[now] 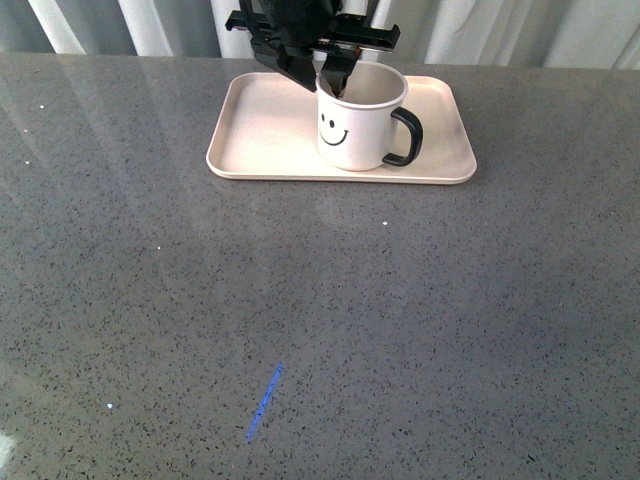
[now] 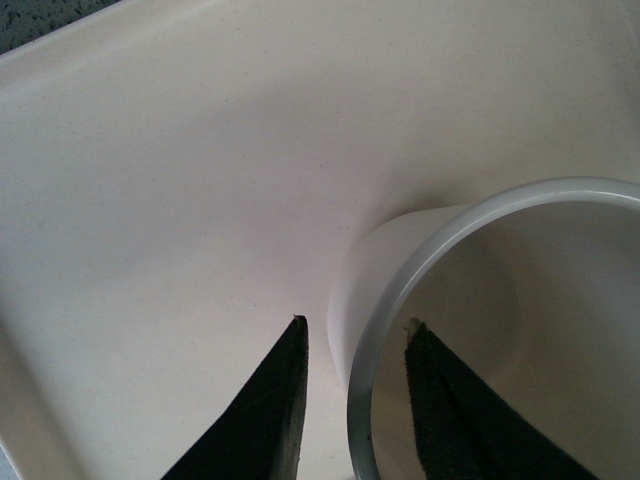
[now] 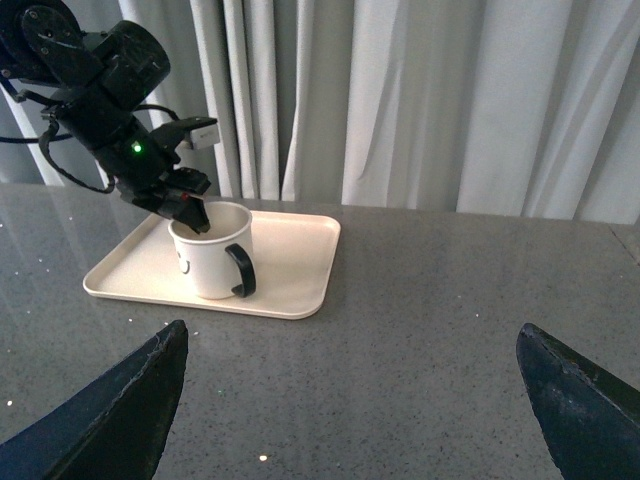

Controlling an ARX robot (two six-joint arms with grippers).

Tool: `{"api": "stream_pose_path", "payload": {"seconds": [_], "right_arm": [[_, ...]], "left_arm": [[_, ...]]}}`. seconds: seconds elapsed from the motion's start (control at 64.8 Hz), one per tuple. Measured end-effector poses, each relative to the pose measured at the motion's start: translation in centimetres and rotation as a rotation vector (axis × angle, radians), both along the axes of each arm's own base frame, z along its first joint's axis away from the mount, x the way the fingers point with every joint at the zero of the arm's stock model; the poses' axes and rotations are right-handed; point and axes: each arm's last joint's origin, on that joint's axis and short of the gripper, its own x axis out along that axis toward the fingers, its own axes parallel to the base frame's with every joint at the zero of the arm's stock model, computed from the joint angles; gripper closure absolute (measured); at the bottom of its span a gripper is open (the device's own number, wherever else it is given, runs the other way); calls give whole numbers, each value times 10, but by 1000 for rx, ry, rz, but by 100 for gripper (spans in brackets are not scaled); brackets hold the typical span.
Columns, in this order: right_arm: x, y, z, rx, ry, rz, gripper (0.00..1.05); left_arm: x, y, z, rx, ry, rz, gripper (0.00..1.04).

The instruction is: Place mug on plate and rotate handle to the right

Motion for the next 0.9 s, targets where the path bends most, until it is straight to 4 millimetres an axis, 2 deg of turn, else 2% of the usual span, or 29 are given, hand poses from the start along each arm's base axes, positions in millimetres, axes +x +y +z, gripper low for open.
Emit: {"api": "stream_pose_path", "payload": {"seconds": [0.123, 0.154, 0.185, 0.201, 0.247, 0.37, 0.448, 0.571, 0.633, 0.695, 0.726, 0.741, 0.772, 0.803, 0.818, 0.895], "right_arm": [[0, 0, 0, 0, 0, 0, 9], [0, 0, 0, 0, 0, 0, 9], [0, 0, 0, 0, 0, 0, 9], [0, 0, 0, 0, 0, 0, 9], [0, 0, 0, 0, 0, 0, 9], [0, 0, 0, 0, 0, 0, 9], [0, 0, 0, 0, 0, 0, 9], [0, 0, 0, 0, 0, 0, 9], [0, 0, 0, 0, 0, 0, 9], [0, 0, 0, 0, 0, 0, 9], [0, 0, 0, 0, 0, 0, 9], [0, 0, 0, 0, 0, 1, 9], [0, 0, 0, 0, 0, 1, 9], [0, 0, 0, 0, 0, 0, 9], [0, 0, 0, 0, 0, 0, 9], [0, 0, 0, 0, 0, -3, 9]], "left_arm": [[0, 0, 0, 0, 0, -1, 49], [0, 0, 0, 3, -2, -2, 40], [0, 1, 1, 5, -4, -2, 38], [0, 1, 1, 5, -6, -3, 30], [1, 2, 4, 1, -16, -1, 25], [1, 9, 28, -43, -102, 6, 8], [-5, 17, 52, -77, -160, 14, 10], [-26, 34, 106, -154, -298, 27, 9], [-37, 41, 118, -184, -348, 39, 9], [-47, 48, 123, -204, -385, 55, 9], [-52, 52, 121, -168, -516, 145, 15], [-58, 57, 118, -137, -638, 244, 20], [-66, 65, 113, -130, -740, 325, 26], [-82, 79, 106, -131, -849, 420, 33], [-97, 91, 102, -149, -906, 458, 38], [-157, 136, 94, -208, -1051, 524, 58]]}}
